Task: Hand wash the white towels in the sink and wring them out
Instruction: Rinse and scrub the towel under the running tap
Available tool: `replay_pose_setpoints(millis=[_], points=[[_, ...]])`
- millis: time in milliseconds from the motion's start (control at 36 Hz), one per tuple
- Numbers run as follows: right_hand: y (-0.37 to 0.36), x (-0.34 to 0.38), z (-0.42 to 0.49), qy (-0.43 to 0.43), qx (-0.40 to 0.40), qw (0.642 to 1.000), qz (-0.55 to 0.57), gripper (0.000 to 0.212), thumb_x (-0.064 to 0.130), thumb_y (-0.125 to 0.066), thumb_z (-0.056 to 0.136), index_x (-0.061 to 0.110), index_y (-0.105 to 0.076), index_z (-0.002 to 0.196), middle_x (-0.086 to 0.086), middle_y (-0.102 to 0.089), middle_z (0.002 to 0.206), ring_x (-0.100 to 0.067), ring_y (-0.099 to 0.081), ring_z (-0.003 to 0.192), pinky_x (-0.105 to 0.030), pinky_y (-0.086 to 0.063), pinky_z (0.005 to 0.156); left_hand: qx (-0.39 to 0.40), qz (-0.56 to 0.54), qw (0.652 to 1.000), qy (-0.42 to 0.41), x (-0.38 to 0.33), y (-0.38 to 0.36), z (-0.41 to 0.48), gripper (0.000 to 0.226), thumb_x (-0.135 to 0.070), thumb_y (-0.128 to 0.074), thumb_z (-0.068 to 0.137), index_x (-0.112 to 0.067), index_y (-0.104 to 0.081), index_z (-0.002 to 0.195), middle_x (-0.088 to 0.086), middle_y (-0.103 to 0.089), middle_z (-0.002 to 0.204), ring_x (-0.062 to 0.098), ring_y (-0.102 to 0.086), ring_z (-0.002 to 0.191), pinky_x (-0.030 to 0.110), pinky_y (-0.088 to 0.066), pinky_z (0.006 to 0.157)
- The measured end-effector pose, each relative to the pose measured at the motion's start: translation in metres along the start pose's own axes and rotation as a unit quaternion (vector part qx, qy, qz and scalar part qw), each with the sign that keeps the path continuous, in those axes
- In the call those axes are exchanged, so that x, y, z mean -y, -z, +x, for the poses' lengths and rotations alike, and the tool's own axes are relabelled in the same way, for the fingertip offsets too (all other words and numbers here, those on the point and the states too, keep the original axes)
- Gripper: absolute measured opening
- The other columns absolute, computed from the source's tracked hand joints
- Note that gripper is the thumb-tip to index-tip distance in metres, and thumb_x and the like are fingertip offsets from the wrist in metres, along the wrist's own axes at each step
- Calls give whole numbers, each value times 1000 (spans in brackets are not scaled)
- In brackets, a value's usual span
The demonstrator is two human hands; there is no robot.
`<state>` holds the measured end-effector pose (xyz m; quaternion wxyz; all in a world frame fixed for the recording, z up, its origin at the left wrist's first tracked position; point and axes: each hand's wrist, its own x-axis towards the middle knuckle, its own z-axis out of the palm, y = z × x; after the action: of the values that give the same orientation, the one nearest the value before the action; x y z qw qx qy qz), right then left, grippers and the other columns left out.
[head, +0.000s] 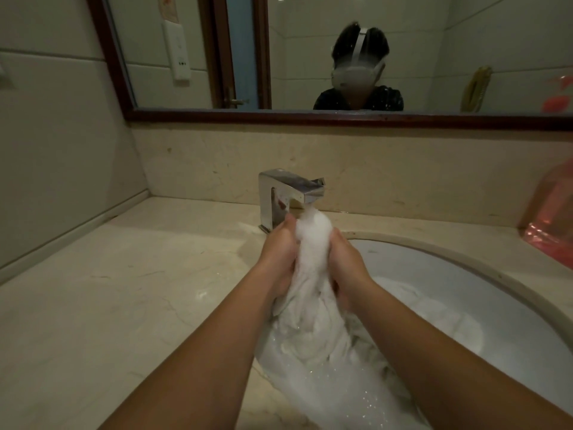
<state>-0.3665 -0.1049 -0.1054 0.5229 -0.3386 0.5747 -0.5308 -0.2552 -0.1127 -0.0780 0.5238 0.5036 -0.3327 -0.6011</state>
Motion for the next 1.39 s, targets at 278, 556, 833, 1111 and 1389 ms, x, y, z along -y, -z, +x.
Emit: replay_pose_setpoints(millis=[278,556,833,1111,1389], points=[[2,12,-12,29,24,999,22,46,48,-39,114,16,-70,126,-10,-77,113,-29,-73,103,-41,-59,93,-5,-3,1000,-10,3,6,1,58,-62,-46,102,-16,-70,128,11,-79,115,33,-76,106,51,-59,102],[9,13,-3,21,73,967,245,71,55,-83,80,20,-67,141,-16,-71,137,-40,-72,120,-60,-52,110,-29,49,998,-38,0,10,-7,104,-104,-56,57,-22,-69,120,3,-79,108,29,-75,101,50,-60,95],[19,6,-11,-39,65,997,18,52,55,-63,100,11,-73,127,-15,-81,109,-37,-78,103,-54,-60,99,-8,-36,997,-68,-3,12,-8,81,-86,-61,79,-25,-67,131,9,-78,117,32,-76,106,53,-62,95],[6,7,-15,-23,118,993,16,54,56,-63,102,8,-76,125,-14,-81,112,-34,-78,105,-52,-57,105,-65,74,983,-157,0,10,-5,40,-66,-44,104,-33,-67,105,3,-75,112,25,-72,107,51,-59,99],[1,12,-19,14,130,978,162,61,55,-44,110,6,-72,133,-21,-76,124,-36,-73,120,-49,-51,113,-28,179,970,-162,5,-1,-17,84,-85,-26,94,-33,-44,158,-1,-49,160,25,-48,146,52,-39,121]])
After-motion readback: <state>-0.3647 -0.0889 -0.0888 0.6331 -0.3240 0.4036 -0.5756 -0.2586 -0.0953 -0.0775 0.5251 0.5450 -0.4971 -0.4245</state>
